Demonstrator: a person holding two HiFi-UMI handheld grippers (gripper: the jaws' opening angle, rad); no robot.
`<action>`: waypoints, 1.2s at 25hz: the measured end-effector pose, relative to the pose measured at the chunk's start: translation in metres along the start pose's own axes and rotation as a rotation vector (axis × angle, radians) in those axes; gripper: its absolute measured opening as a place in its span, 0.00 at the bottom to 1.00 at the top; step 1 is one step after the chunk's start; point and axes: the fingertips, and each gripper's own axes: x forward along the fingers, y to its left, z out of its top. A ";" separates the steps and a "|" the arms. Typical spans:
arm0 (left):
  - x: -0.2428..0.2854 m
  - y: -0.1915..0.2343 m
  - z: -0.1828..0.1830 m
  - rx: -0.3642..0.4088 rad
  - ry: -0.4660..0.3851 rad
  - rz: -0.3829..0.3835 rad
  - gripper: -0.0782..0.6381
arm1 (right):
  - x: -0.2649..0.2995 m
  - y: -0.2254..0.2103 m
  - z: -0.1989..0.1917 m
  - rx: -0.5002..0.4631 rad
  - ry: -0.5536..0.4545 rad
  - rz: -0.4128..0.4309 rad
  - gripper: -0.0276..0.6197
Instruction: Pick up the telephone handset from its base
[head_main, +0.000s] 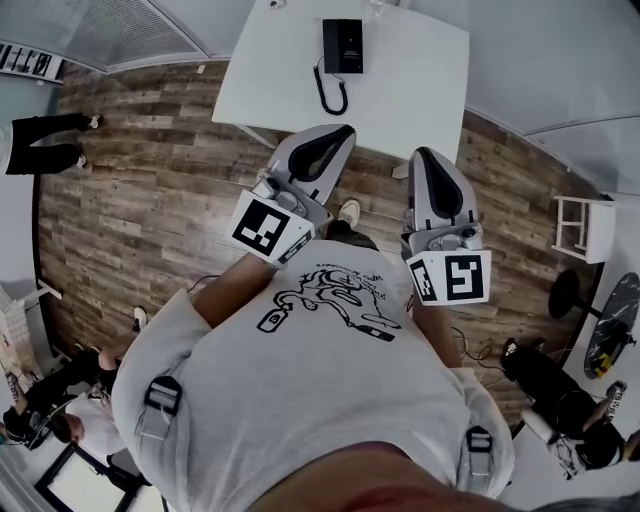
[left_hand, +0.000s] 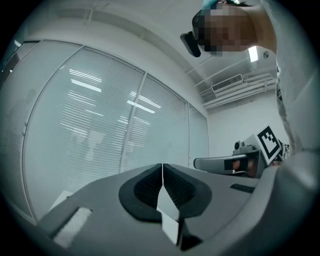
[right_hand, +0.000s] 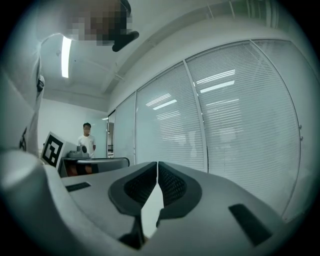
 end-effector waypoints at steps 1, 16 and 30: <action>0.010 -0.001 -0.001 0.000 -0.001 0.000 0.11 | 0.002 -0.011 0.000 0.001 0.001 0.001 0.05; 0.081 0.061 -0.021 -0.042 0.018 0.092 0.11 | 0.083 -0.065 -0.016 0.026 0.041 0.086 0.06; 0.137 0.206 0.000 -0.039 -0.032 0.119 0.11 | 0.245 -0.069 -0.004 -0.024 0.044 0.135 0.06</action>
